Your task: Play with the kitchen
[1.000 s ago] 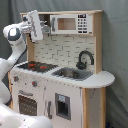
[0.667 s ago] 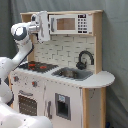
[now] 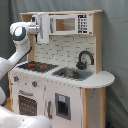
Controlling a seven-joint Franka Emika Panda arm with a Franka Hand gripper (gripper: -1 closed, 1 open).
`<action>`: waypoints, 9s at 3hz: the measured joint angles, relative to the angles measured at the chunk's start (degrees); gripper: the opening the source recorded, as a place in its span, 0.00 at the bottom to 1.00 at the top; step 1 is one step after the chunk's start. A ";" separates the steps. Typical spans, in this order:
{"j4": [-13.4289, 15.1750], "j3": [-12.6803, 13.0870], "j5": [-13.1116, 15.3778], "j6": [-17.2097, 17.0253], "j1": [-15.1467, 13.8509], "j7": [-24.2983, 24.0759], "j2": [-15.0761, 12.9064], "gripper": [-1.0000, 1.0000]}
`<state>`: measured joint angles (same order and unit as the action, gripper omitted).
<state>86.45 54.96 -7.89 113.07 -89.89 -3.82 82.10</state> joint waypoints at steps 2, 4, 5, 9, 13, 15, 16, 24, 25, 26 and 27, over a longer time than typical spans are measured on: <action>8.05 0.16 -0.56 5.60 5.55 0.02 -0.36 0.00; 15.22 -0.11 -1.00 13.36 9.69 1.13 -1.73 0.00; 19.77 -0.61 -1.01 16.81 12.50 2.22 -1.93 0.00; 34.47 -4.07 -1.01 30.22 23.33 5.60 -3.19 0.00; 23.19 -2.68 -1.96 30.16 23.35 7.66 -3.78 1.00; 19.86 -1.52 -1.78 31.47 26.24 12.55 3.96 1.00; 20.09 2.32 0.76 31.47 30.48 13.12 4.85 1.00; 37.14 19.51 14.78 35.31 60.80 35.53 4.26 1.00; 40.30 22.23 14.78 35.79 64.62 39.33 4.00 1.00; 43.55 23.69 14.78 37.17 67.75 42.49 3.74 1.00; 47.15 23.80 14.78 37.71 71.01 46.61 3.62 1.00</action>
<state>133.61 78.75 6.89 150.78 -18.87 42.80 85.72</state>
